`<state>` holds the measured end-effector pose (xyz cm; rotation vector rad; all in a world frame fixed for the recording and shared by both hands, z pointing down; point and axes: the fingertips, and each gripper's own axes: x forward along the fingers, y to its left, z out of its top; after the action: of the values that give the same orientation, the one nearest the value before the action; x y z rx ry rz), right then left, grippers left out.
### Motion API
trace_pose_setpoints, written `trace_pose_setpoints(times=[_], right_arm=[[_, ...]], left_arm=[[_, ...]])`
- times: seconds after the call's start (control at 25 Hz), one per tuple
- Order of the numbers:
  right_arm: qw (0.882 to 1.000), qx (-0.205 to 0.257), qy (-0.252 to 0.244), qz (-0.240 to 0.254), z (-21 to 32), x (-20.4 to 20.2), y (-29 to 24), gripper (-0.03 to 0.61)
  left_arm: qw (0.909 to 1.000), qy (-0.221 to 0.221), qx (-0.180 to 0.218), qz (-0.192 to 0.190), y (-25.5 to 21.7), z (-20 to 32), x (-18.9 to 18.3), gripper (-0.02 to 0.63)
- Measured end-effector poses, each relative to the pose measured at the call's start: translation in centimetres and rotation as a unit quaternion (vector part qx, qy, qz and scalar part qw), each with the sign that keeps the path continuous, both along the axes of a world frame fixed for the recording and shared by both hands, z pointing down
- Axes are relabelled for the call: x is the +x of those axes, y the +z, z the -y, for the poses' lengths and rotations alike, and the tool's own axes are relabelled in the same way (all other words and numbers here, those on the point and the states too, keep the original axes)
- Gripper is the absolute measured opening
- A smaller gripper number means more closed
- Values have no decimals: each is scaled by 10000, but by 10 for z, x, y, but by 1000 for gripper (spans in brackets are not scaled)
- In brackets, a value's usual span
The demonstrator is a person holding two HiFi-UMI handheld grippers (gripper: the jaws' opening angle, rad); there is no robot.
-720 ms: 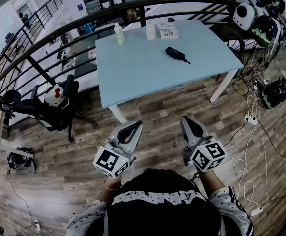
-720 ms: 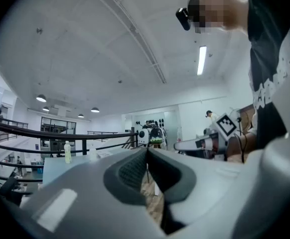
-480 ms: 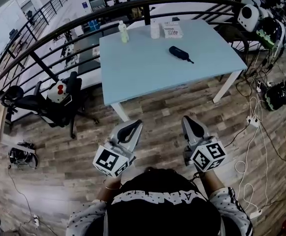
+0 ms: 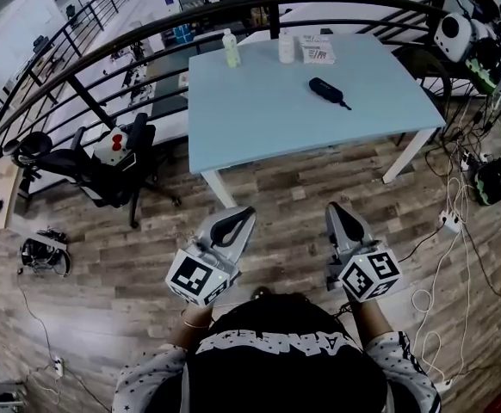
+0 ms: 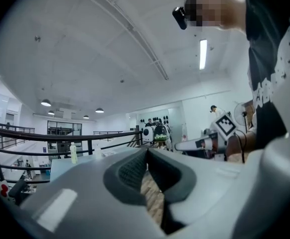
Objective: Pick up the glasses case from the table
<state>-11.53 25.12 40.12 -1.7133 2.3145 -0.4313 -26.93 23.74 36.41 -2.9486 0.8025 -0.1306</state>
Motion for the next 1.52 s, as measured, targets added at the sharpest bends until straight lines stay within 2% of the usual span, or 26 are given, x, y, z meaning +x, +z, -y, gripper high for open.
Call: trace_pose_setpoints(times=[0.24, 0.8, 1.2, 1.52], right_arm=[[10000, 25, -37, 26, -18, 23, 3, 5], [9996, -87, 178, 220, -56, 67, 17, 5], [9977, -84, 637, 221, -53, 114, 14, 5], [9973, -124, 700, 204, -29, 129, 20, 5]], left_arm=[[9999, 11, 64, 121, 5, -19, 22, 0], [9998, 218, -13, -30, 11, -42, 63, 0], [9981, 606, -4, -113, 10, -23, 112, 0], [9975, 691, -102, -135, 20, 5, 129, 0]])
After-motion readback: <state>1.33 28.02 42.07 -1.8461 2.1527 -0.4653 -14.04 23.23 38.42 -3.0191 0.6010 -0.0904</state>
